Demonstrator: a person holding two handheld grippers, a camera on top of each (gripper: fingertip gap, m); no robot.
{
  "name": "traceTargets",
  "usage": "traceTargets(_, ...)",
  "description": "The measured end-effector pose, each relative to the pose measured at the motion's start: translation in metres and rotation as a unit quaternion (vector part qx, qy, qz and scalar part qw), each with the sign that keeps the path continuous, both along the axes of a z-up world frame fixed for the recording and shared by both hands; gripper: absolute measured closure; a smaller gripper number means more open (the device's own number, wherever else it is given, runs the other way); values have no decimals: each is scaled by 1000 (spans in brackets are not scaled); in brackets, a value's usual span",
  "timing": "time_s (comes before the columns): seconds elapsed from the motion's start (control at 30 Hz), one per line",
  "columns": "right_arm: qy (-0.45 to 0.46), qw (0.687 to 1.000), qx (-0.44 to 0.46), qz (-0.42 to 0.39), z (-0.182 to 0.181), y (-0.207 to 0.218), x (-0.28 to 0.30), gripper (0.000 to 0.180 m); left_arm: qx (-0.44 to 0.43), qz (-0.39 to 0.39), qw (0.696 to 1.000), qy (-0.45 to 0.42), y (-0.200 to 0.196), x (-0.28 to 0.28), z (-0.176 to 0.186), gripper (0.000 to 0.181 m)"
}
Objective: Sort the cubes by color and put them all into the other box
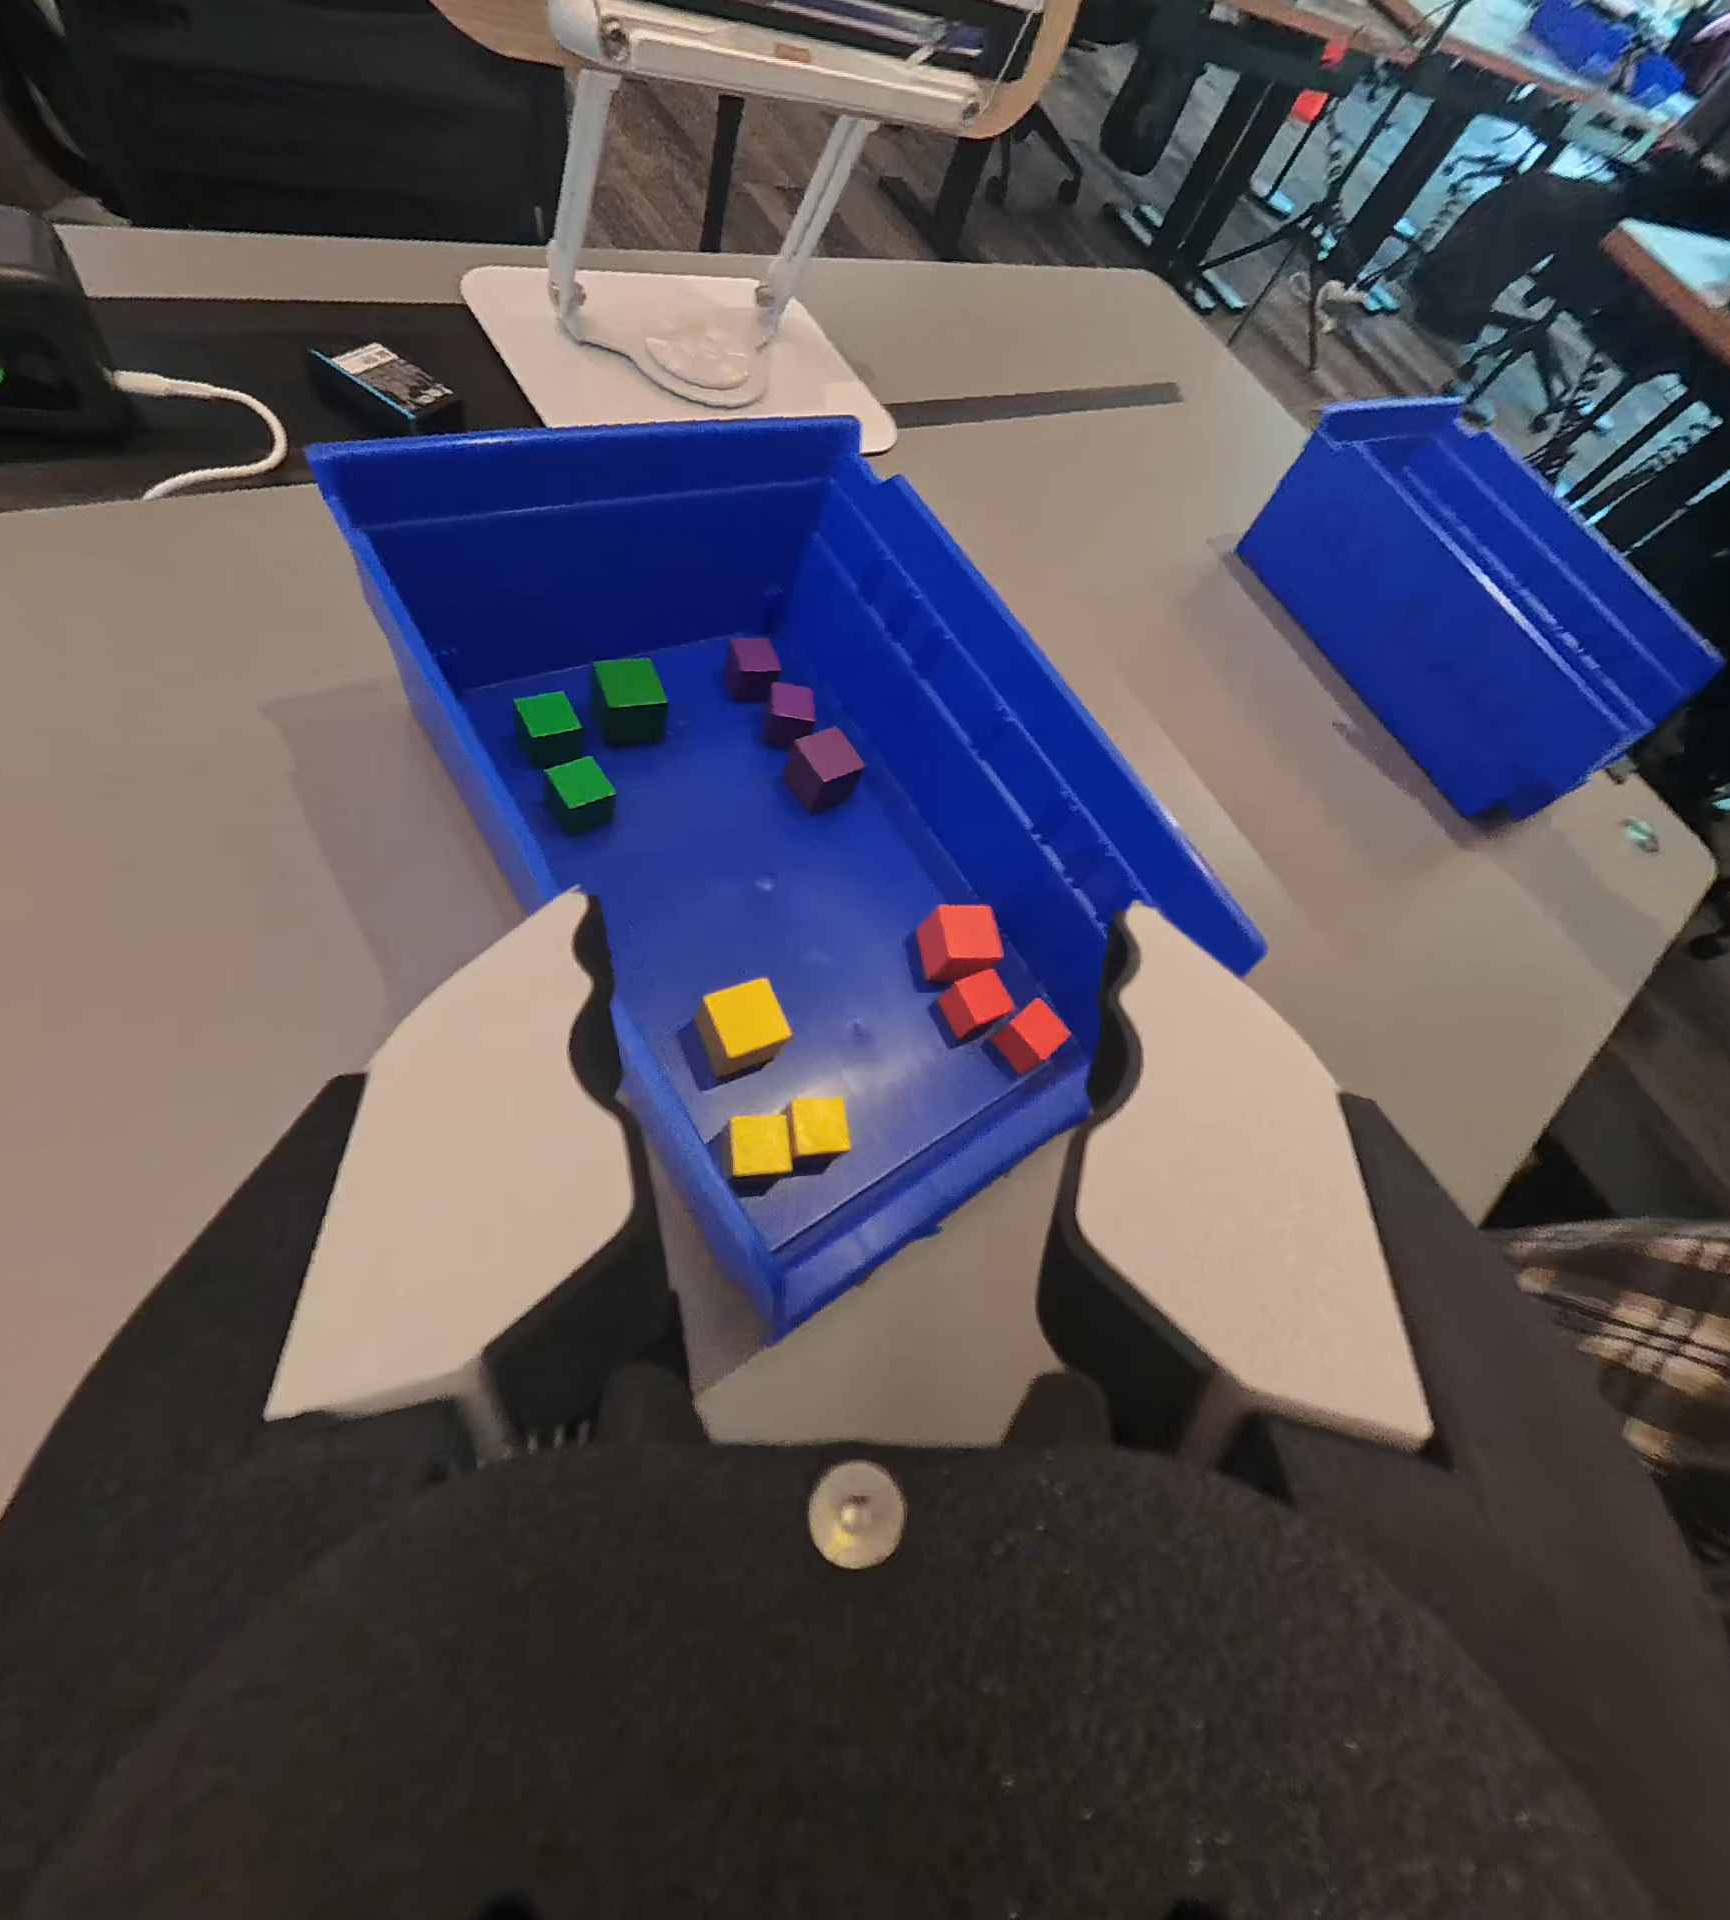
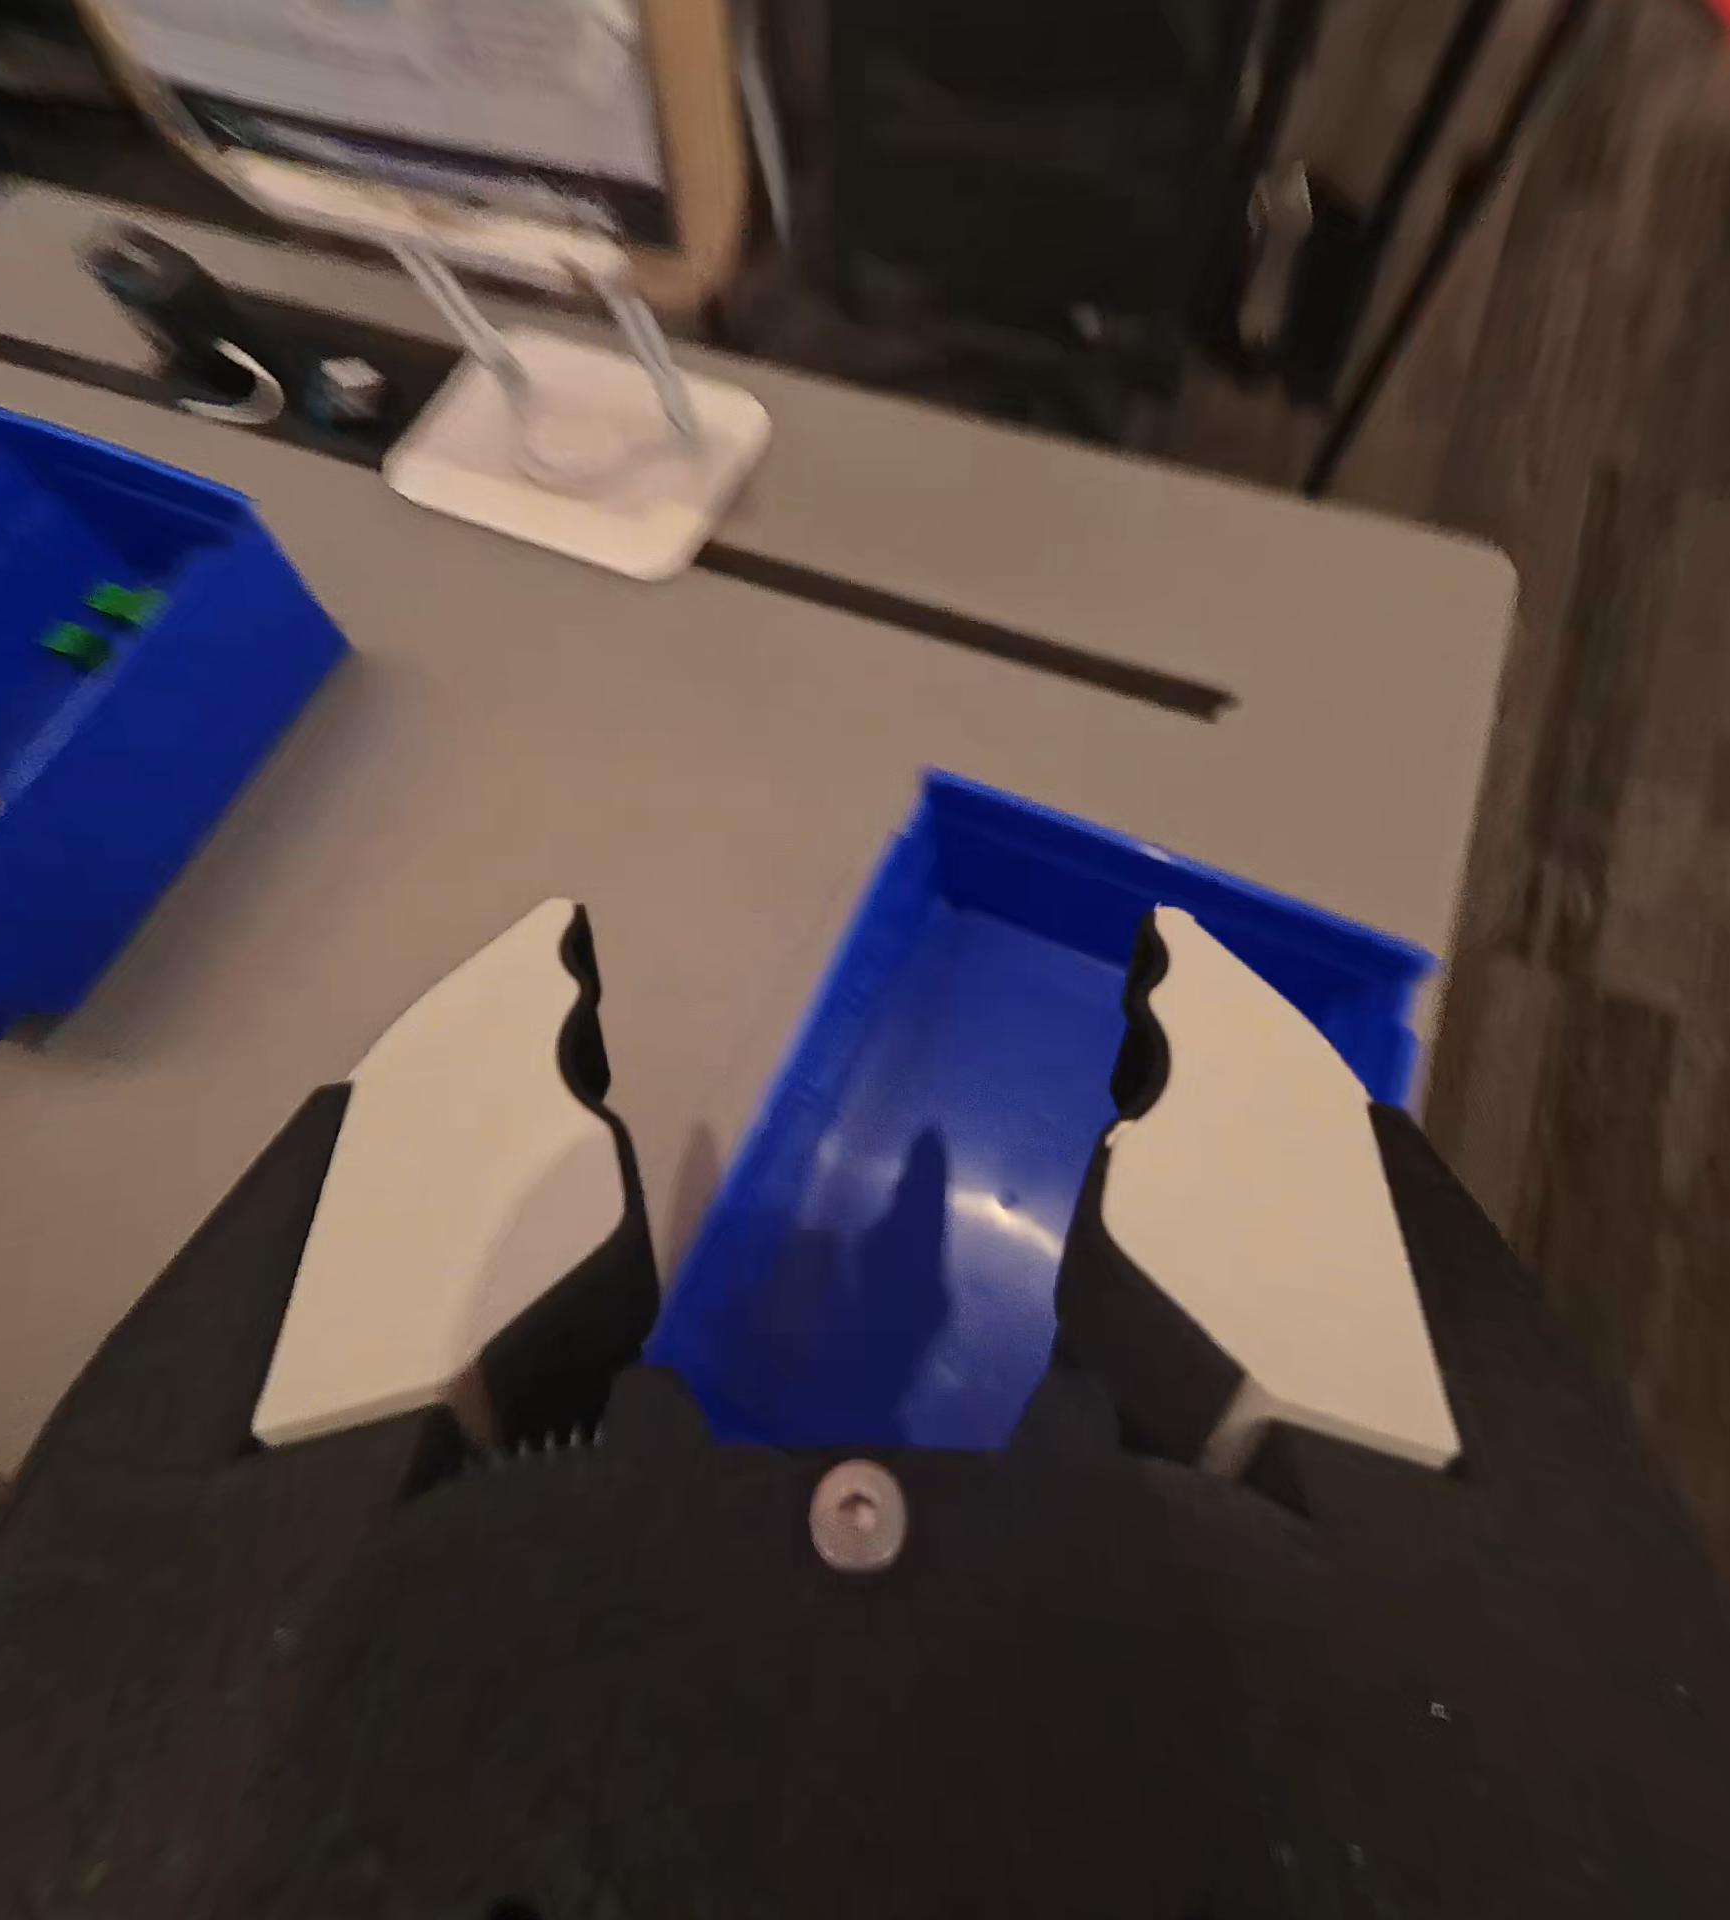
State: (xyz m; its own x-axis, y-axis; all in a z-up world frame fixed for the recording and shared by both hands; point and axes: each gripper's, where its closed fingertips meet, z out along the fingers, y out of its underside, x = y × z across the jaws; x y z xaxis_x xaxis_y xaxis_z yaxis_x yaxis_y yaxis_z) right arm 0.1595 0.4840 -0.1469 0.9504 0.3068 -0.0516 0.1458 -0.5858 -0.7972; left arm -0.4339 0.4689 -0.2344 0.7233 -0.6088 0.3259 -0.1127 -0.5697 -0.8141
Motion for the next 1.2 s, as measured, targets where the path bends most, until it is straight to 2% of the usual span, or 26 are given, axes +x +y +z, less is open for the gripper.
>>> traceTargets(0.1, 43, 991, 115, 57, 12, -8, -75, 84, -10, 1, 1000, 13, 11, 4, -9, 90)
traceTargets(0.2, 94, 963, 224, 115, 2, -13, -142, 88, -20, 24, 998, 46, 27, -3, -19, 89)
traceTargets(0.33, 135, 951, 225, 163, -61, 7, -201, 89, -74, 55, 989, 113, 45, -19, -44, 83)
traceTargets(0.47, 135, 957, 188, 175, -123, 39, -224, 91, -150, 68, 968, 190, 53, -30, -75, 77)
traceTargets(0.57, 126, 957, 189, 179, -146, 48, -227, 95, -192, 64, 953, 226, 55, -29, -92, 77)
traceTargets(0.7, 124, 956, 185, 190, -158, 45, -230, 99, -244, 52, 937, 244, 59, -23, -110, 82)
traceTargets(0.9, 113, 959, 154, 211, -173, 38, -238, 101, -301, 33, 914, 270, 65, -16, -133, 104)
traceTargets(1.03, 114, 961, 127, 215, -185, 38, -241, 103, -330, 22, 901, 279, 65, -18, -142, 136)
traceTargets(1.13, 123, 961, 121, 216, -186, 38, -241, 105, -353, 8, 902, 248, 63, -11, -141, 161)
traceTargets(1.2, 128, 961, 116, 217, -187, 37, -242, 106, -354, 10, 899, 257, 64, -14, -141, 164)
